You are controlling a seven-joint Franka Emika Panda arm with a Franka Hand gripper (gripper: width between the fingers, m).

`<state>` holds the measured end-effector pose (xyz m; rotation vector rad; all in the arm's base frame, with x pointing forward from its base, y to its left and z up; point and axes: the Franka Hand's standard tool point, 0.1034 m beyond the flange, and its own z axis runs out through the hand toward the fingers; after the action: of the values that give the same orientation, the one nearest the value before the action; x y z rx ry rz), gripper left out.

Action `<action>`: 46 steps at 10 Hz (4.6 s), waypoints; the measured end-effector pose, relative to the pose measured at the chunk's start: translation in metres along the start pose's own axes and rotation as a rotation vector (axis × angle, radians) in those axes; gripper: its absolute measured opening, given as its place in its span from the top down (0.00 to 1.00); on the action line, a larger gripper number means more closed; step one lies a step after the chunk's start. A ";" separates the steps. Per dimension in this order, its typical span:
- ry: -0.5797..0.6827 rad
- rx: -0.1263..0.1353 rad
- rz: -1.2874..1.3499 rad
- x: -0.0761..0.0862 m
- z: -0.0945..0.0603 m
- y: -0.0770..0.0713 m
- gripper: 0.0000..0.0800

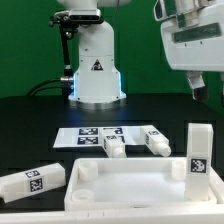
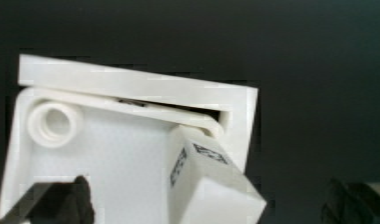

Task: Assemble desk

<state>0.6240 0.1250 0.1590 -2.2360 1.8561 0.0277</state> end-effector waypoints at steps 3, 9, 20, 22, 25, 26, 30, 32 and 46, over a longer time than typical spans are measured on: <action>0.009 0.004 -0.181 0.002 0.003 0.002 0.19; 0.055 -0.051 -0.685 -0.025 0.031 0.064 0.19; -0.019 -0.159 -1.376 -0.009 0.049 0.120 0.19; -0.073 -0.206 -1.497 -0.006 0.060 0.150 0.19; -0.085 -0.229 -1.594 -0.007 0.067 0.168 0.19; -0.086 -0.231 -1.613 -0.005 0.067 0.168 0.19; -0.136 -0.287 -1.582 0.003 0.080 0.205 0.19; -0.110 -0.313 -1.575 0.006 0.101 0.229 0.19; -0.041 -0.294 -2.063 -0.040 0.105 0.201 0.65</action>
Offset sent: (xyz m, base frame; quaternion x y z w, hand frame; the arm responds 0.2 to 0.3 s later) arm -0.0315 0.0075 -0.0282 0.0000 0.0494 -0.1217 0.9913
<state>0.4349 0.1501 0.0296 -2.9871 -1.0665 -0.0171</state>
